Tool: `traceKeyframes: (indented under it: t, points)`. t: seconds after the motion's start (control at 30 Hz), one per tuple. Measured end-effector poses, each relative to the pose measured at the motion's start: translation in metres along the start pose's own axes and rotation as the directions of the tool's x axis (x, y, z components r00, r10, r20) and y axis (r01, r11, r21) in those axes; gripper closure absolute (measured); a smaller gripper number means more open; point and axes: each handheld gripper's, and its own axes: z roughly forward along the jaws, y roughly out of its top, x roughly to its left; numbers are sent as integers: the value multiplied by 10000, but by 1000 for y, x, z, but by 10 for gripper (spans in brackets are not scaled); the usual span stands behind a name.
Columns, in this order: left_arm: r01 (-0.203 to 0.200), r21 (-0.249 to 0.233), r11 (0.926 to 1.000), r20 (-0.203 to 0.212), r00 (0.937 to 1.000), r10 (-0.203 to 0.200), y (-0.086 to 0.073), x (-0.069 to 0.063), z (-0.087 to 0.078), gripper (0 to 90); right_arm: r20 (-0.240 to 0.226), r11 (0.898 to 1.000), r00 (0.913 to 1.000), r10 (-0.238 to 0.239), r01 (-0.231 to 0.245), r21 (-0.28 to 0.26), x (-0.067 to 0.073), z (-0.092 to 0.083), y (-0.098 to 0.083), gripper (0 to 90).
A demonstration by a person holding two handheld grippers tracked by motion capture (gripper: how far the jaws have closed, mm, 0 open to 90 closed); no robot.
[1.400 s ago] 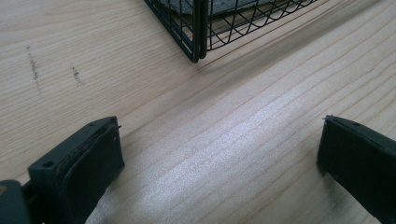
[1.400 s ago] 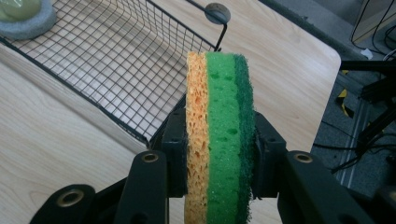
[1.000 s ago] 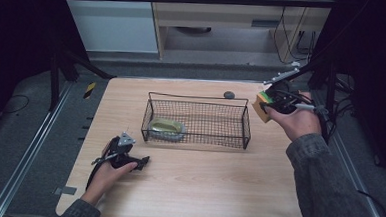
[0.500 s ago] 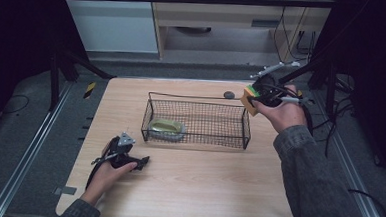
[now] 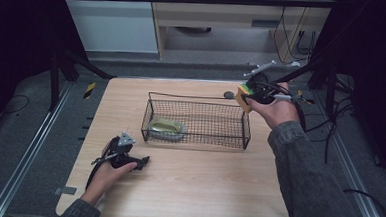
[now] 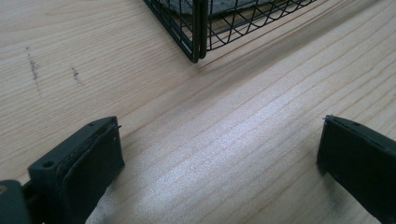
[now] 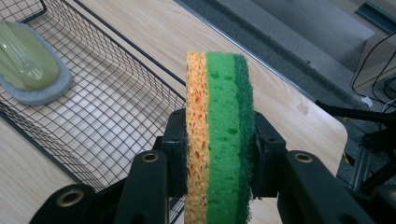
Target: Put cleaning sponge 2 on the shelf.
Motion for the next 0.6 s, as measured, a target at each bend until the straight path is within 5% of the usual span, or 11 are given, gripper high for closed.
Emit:
traceKeyframes:
  t: [0.6]
  points:
    - [-3,-22,10000,11,10000,3,0,0,0,0,-439,9998,9989,-131,137,130,10,20,-13,648]
